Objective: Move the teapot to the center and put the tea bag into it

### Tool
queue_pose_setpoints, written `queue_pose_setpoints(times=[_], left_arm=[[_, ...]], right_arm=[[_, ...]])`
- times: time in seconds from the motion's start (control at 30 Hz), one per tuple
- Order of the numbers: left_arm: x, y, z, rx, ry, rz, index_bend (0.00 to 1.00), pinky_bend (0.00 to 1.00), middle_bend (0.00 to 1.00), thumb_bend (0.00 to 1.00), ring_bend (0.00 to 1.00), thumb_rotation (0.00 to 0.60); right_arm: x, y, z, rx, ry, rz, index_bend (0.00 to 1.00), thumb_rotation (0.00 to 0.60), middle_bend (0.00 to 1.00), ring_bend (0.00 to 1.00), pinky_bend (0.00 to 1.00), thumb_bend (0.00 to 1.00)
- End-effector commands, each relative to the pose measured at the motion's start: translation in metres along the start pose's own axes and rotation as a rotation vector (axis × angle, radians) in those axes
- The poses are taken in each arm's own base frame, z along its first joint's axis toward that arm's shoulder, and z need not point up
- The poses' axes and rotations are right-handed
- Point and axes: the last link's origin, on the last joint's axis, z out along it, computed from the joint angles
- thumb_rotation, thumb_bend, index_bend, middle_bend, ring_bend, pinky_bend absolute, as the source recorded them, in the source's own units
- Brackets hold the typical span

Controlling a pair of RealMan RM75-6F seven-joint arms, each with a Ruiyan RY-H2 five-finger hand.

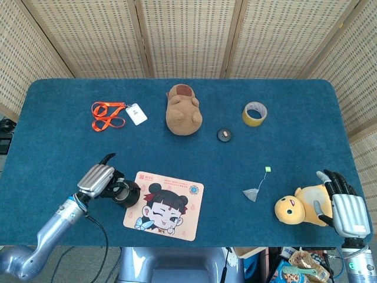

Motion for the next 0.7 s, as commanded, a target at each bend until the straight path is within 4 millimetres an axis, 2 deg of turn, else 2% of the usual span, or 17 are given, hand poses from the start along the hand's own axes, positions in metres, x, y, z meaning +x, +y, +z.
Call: queue_pose_setpoints(times=[0.03,0.37,0.7], left_arm=[[0.006,0.005,0.004,-0.015,0.006,0.004,0.82,0.0,0.82,0.46,0.7,0.6],[0.028,0.031,0.026,-0.08,0.027,0.01,0.82,0.0,0.81,0.46,0.7,0.6],[0.042,0.064,0.06,-0.14,0.029,0.069,0.82,0.0,0.81,0.46,0.7,0.6]], right_arm=[[0.001,0.0,0.0,0.002,0.0,-0.001,0.18,0.6,0.21,0.14,0.31,0.57],[0.001,-0.003,0.0,0.014,-0.008,-0.003,0.18,0.6,0.21,0.14,0.31,0.57],[0.004,-0.013,0.002,0.065,-0.006,-0.007,0.18,0.6,0.21,0.14,0.31,0.57]])
